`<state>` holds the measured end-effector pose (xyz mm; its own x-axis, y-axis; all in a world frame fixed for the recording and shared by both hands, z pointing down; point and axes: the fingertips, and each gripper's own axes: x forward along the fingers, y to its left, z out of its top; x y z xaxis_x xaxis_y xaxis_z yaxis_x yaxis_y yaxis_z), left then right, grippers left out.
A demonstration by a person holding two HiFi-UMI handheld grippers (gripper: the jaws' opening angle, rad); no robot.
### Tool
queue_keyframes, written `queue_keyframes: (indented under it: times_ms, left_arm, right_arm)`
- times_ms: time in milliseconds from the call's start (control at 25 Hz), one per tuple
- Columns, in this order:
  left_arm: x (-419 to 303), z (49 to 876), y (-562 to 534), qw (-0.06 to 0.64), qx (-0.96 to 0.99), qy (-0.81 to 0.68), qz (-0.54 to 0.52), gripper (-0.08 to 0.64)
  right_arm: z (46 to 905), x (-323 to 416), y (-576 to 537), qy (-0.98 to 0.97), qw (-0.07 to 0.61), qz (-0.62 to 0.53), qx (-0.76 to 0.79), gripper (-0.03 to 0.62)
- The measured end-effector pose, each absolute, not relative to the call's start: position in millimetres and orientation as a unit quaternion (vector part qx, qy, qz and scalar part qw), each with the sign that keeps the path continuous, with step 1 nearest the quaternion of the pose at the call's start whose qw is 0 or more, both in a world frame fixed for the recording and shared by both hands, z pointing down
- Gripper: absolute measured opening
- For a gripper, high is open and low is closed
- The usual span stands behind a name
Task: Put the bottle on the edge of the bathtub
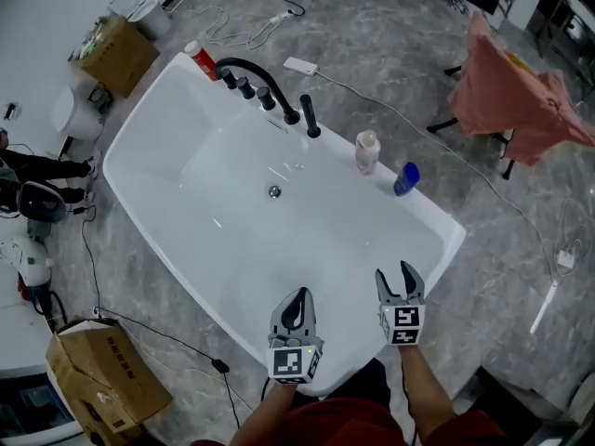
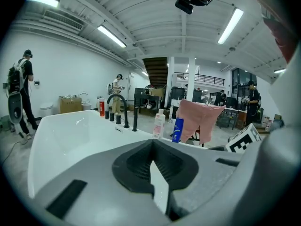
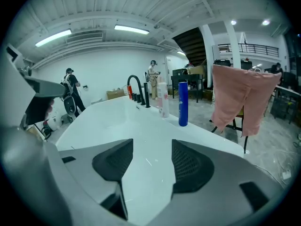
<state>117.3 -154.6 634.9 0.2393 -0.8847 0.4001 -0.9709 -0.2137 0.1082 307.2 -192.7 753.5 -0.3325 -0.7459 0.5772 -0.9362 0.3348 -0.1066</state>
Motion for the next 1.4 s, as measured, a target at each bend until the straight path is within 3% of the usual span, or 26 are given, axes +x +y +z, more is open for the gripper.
queue_keyframes:
  times_ms: [680,1400]
  left_arm:
    - [-46.0,526.1,-93.4,0.127,0.79,-0.594,0.09,0.005]
    - [-126.2,367.2,-49.2,-0.058,0.798,-0.6,-0.009,0.005]
  right_arm:
    - [542.8,173.3,-105.4,-0.797,0.144,0.094,0.579,0.241]
    - [387.2,114.4,-58.3,-0.796,0.063,-0.051,0.6,0.238]
